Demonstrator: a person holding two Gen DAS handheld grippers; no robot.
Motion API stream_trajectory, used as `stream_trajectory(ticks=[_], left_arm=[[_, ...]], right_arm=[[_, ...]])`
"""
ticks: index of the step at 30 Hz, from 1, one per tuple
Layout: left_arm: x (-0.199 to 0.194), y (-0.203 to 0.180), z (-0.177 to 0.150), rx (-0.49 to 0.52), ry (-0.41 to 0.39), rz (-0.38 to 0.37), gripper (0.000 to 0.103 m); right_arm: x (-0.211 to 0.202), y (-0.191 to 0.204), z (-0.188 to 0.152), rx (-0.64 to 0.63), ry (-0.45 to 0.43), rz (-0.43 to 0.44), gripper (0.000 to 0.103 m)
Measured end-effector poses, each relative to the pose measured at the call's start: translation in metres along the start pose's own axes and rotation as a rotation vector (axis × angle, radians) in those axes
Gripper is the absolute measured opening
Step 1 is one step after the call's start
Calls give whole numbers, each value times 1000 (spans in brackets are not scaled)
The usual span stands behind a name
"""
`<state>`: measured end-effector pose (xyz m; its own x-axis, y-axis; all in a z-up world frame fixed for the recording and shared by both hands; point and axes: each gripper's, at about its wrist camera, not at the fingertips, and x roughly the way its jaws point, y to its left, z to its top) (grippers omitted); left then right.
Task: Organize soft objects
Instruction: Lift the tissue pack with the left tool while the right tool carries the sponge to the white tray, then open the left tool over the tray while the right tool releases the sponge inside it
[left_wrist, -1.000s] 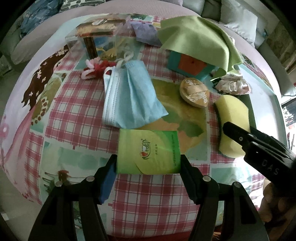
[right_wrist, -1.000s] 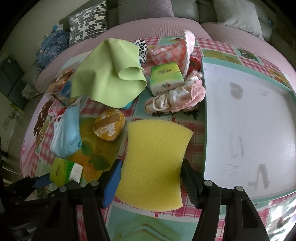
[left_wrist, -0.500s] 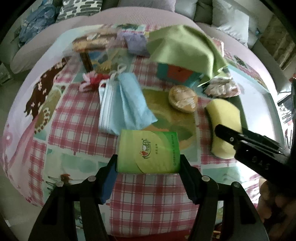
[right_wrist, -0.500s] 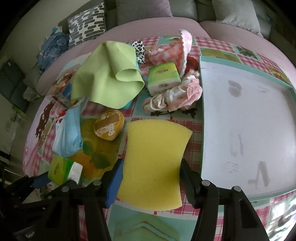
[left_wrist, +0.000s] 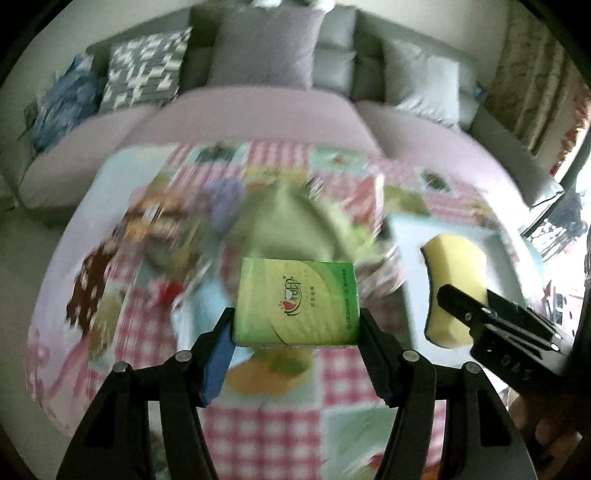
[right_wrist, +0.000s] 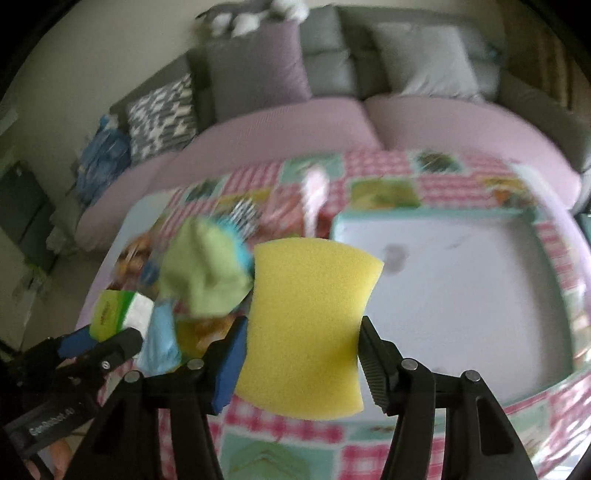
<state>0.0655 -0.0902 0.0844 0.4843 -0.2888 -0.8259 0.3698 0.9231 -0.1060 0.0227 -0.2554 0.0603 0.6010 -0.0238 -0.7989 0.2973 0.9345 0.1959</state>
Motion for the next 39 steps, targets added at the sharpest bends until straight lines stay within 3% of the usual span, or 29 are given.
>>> stream_trajectory(ticks=[9, 14, 20, 33, 35, 36, 39], left_arm=[[30, -91, 38, 128, -50, -22, 66], [55, -121, 41, 139, -26, -56, 66], [86, -151, 47, 145, -4, -82, 66], [131, -199, 43, 212, 2, -139, 66], [137, -198, 40, 211, 23, -139, 69], [139, -197, 38, 208, 38, -139, 75], [140, -193, 36, 201, 48, -135, 76]], right_arm=[[-5, -88, 33, 213, -43, -198, 61], [5, -135, 29, 306, -32, -310, 61], [9, -180, 18, 394, -1, -384, 61], [10, -214, 12, 451, 7, -412, 63], [9, -213, 12, 448, 7, -412, 64], [9, -211, 12, 443, 6, -410, 64], [8, -208, 13, 429, 3, -407, 68]])
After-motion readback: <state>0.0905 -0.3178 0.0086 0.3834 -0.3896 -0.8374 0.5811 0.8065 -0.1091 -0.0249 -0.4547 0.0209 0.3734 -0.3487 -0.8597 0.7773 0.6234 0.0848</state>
